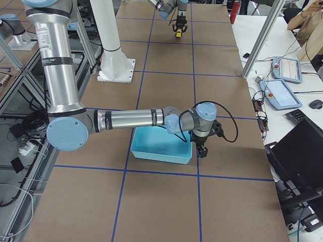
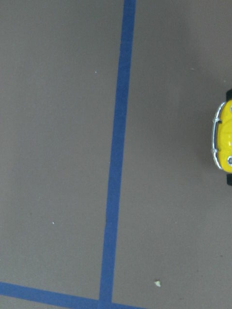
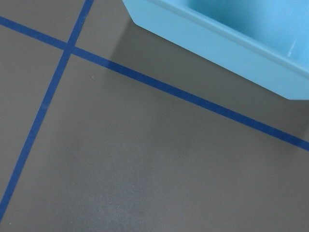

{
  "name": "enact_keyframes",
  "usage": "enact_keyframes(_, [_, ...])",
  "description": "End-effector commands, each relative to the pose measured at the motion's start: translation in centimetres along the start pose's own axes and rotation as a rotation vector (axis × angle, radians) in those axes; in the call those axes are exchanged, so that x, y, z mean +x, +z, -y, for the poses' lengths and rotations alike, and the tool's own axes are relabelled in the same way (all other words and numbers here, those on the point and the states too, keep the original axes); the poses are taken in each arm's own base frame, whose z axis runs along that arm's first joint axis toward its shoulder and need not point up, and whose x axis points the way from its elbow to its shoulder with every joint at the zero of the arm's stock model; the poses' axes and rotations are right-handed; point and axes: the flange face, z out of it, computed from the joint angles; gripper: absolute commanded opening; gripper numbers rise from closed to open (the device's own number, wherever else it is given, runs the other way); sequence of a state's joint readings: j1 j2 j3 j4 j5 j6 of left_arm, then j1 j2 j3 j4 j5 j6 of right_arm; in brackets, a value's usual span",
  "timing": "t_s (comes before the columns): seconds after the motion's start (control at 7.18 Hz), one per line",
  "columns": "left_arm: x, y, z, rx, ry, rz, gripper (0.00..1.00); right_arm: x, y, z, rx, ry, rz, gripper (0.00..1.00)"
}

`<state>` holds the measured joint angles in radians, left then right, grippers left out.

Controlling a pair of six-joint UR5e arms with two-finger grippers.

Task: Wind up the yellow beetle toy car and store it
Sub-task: 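Keep dragging the car toward the robot's side with the left gripper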

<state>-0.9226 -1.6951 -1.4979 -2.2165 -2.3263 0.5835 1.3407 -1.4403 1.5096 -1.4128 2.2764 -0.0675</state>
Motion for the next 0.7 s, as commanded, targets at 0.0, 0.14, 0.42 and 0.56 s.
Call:
enact_keyframes(0.0, [-0.1, 0.3, -1.4, 0.002, 0.003, 0.006, 0.0, 0.2, 0.3, -0.1, -0.006, 0.007, 0.0, 1.0])
enact_keyframes(0.14, [-0.3, 0.6, -2.4, 0.011, 0.008, 0.017, 0.0, 0.2, 0.3, -0.1, -0.006, 0.005, 0.0, 1.0])
enact_keyframes(0.42, [-0.9, -0.4, -4.5, 0.029, 0.002, 0.022, 0.0, 0.3, 0.4, -0.2, -0.007, 0.006, 0.0, 1.0])
enact_keyframes(0.56, [-1.4, -0.9, -5.6, 0.035, 0.011, 0.016, 0.0, 0.3, 0.4, -0.2, -0.008, 0.007, 0.001, 1.0])
